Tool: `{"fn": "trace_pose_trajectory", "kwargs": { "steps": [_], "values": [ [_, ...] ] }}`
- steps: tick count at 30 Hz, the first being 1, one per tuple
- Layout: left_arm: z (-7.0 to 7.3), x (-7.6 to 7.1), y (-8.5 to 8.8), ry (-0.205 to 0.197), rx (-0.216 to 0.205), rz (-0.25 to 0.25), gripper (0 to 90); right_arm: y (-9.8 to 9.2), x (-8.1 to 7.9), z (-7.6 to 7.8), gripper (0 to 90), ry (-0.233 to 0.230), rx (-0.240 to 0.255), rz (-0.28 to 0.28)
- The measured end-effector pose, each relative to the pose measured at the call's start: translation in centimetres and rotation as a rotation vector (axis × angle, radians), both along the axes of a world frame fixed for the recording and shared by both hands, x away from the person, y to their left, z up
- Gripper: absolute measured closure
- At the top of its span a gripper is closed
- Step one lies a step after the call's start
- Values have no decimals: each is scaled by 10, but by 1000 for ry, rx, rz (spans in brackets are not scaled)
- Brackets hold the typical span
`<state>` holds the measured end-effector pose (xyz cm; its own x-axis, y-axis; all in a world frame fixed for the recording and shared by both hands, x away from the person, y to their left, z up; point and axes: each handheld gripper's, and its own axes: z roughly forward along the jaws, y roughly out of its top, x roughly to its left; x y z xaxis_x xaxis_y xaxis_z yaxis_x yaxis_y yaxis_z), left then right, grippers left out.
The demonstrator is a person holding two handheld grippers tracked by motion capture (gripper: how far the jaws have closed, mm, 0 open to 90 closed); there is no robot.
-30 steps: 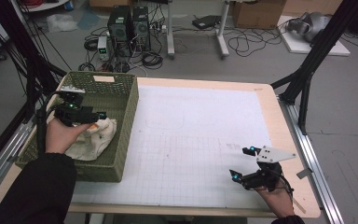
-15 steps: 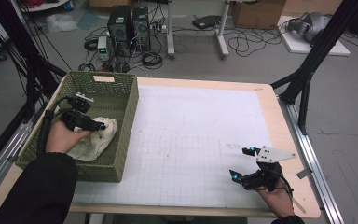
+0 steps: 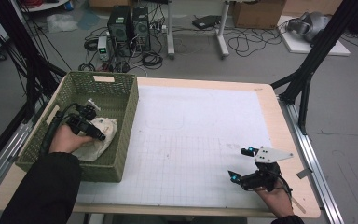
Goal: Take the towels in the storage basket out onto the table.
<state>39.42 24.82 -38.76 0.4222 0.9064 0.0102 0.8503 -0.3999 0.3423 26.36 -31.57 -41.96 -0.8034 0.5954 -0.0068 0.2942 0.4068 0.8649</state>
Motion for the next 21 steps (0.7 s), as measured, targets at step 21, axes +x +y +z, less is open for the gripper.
{"fn": "trace_pose_trajectory", "kwargs": {
  "steps": [21],
  "values": [
    [-14,-1,-7,35,90,-16,735,3,-1,0,43,-2,-11,8]
  ]
}}
